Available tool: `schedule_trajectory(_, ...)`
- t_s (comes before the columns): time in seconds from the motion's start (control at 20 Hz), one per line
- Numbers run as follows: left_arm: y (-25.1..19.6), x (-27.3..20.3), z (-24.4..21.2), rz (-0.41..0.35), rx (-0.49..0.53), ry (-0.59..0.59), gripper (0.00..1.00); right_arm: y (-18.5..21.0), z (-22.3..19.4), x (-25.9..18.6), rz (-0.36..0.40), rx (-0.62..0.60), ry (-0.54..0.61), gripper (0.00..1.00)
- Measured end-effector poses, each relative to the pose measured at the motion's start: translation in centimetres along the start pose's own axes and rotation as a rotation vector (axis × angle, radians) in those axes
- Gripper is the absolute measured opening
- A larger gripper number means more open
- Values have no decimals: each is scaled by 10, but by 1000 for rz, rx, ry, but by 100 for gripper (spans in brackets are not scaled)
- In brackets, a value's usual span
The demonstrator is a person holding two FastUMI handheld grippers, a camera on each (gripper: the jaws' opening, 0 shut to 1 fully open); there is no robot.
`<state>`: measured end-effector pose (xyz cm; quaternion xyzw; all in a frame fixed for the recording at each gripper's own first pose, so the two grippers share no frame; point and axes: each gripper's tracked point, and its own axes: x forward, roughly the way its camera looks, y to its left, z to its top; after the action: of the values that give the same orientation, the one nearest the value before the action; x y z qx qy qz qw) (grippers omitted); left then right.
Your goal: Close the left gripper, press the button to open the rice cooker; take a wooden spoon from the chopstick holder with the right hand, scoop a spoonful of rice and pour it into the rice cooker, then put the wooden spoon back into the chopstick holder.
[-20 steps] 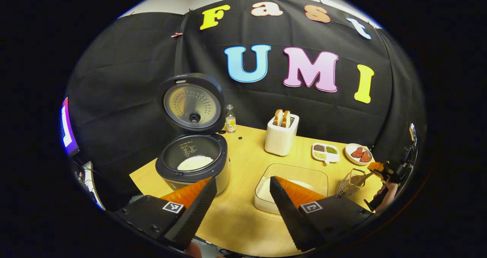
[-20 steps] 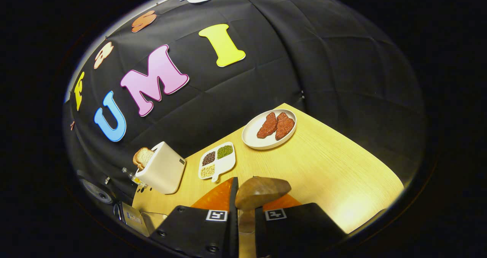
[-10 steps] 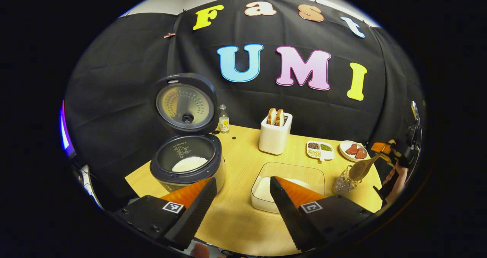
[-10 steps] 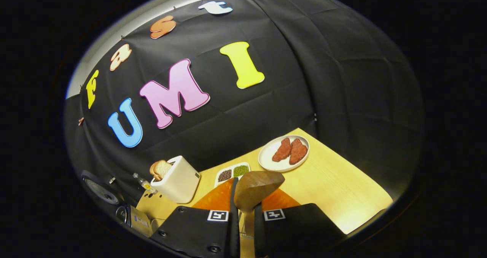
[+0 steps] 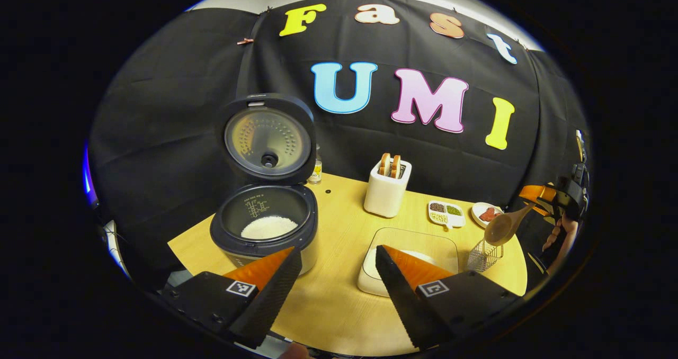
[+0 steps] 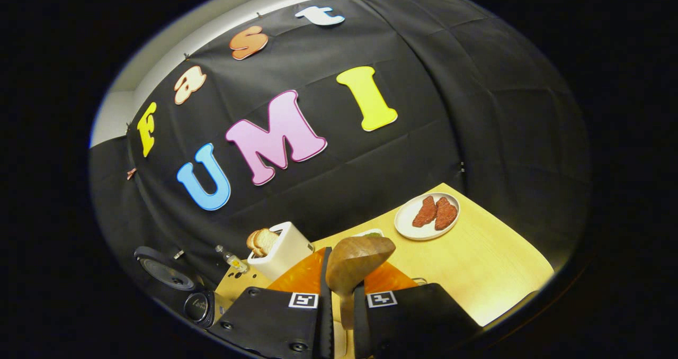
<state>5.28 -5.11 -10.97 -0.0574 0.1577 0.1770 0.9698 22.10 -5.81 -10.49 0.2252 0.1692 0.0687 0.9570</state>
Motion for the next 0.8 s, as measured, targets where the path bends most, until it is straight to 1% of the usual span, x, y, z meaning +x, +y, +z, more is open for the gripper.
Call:
schedule_trajectory(0.25, 35, 2, -6, -17, -34, 15, 95, 47, -28, -9, 35, -10, 32, 19)
schedule_trajectory(0.5, 62, 6, -12, -58, 13, 23, 95, 80, -76, -10, 47, -30, 115, 19)
schedule_trajectory(0.65, 79, 11, -18, -66, 17, 33, 95, 89, -101, -2, 41, -78, 144, 19)
schedule_trajectory(0.8, 95, 22, -27, -65, 14, 60, 95, 86, -129, 8, 21, -133, 170, 19)
